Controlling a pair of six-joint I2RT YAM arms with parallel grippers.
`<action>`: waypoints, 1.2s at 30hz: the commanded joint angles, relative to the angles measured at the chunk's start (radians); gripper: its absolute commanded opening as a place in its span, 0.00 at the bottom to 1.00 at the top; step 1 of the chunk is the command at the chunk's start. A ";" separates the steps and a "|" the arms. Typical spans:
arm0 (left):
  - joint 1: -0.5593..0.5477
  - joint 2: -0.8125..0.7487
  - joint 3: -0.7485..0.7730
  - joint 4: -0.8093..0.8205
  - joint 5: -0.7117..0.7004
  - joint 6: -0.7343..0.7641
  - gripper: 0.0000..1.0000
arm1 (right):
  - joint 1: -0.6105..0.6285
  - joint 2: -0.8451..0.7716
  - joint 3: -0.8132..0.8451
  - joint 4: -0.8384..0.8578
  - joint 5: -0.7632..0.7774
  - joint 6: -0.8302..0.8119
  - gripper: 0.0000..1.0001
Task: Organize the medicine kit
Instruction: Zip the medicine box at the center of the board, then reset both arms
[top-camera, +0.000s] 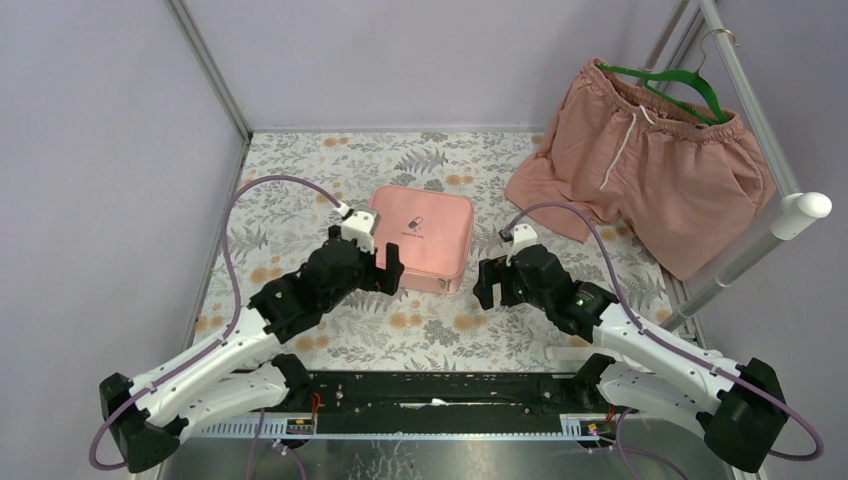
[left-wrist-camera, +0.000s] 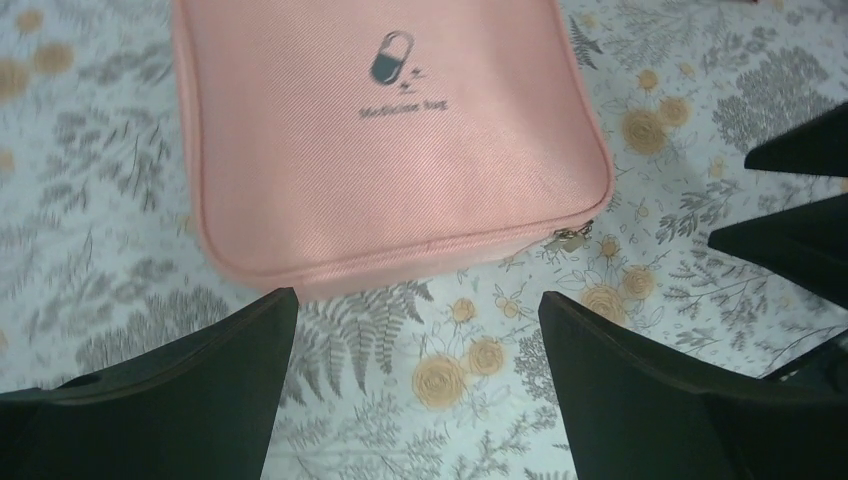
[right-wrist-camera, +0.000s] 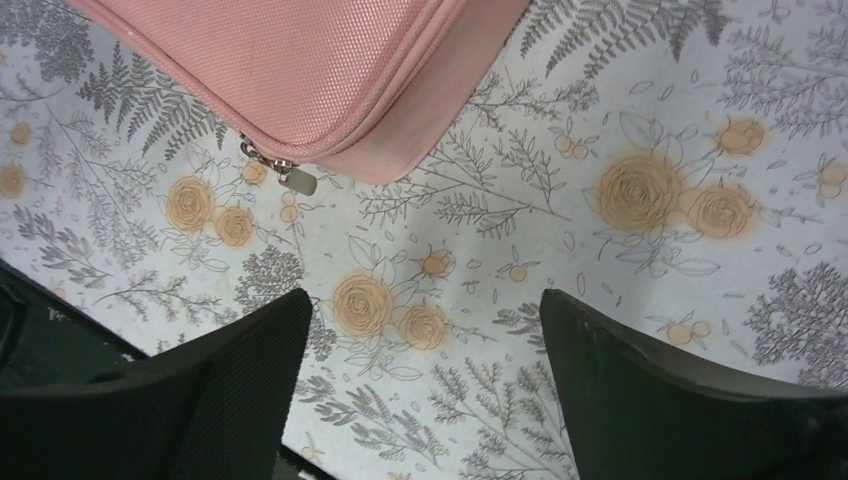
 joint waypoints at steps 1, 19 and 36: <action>0.033 -0.097 0.011 -0.162 -0.145 -0.282 0.99 | -0.002 0.012 0.071 -0.111 -0.016 0.032 0.99; 0.537 -0.247 0.093 -0.268 -0.042 -0.207 0.99 | -0.348 0.046 0.218 -0.233 -0.126 0.076 1.00; 0.537 -0.357 0.040 -0.270 -0.183 -0.212 0.99 | -0.372 -0.390 0.024 -0.037 0.223 -0.098 1.00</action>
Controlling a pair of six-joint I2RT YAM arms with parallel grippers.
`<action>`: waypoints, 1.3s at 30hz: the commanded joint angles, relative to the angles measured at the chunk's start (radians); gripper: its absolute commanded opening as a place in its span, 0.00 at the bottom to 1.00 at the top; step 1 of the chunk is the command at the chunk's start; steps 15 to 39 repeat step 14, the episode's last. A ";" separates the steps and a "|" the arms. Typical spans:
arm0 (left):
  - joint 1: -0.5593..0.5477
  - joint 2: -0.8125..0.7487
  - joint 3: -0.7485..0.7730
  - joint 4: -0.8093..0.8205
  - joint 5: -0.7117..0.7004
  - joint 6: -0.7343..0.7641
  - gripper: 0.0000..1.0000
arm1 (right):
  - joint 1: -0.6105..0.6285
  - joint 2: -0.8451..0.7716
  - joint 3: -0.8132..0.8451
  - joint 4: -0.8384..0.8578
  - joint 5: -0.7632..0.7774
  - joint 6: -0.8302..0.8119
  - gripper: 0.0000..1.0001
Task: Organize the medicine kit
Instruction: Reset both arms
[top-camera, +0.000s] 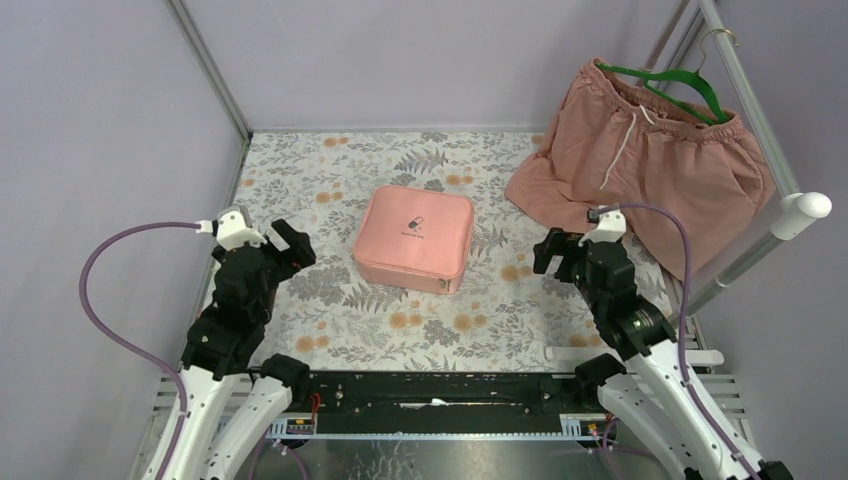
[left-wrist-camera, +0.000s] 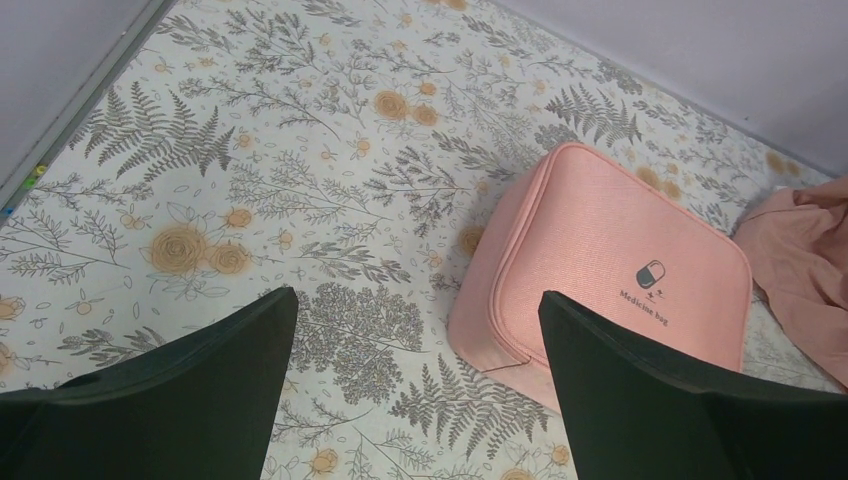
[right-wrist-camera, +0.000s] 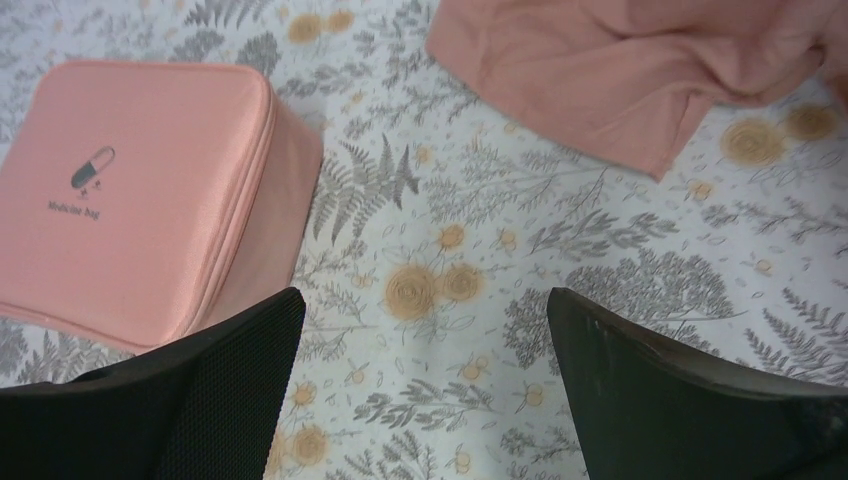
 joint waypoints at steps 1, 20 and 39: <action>0.008 0.025 -0.014 0.008 -0.035 0.004 0.99 | -0.005 -0.109 -0.033 0.103 0.099 -0.081 1.00; 0.008 0.001 -0.020 0.017 -0.014 0.015 0.99 | -0.005 -0.128 -0.068 0.098 0.078 -0.096 1.00; 0.008 0.001 -0.020 0.017 -0.014 0.015 0.99 | -0.005 -0.128 -0.068 0.098 0.078 -0.096 1.00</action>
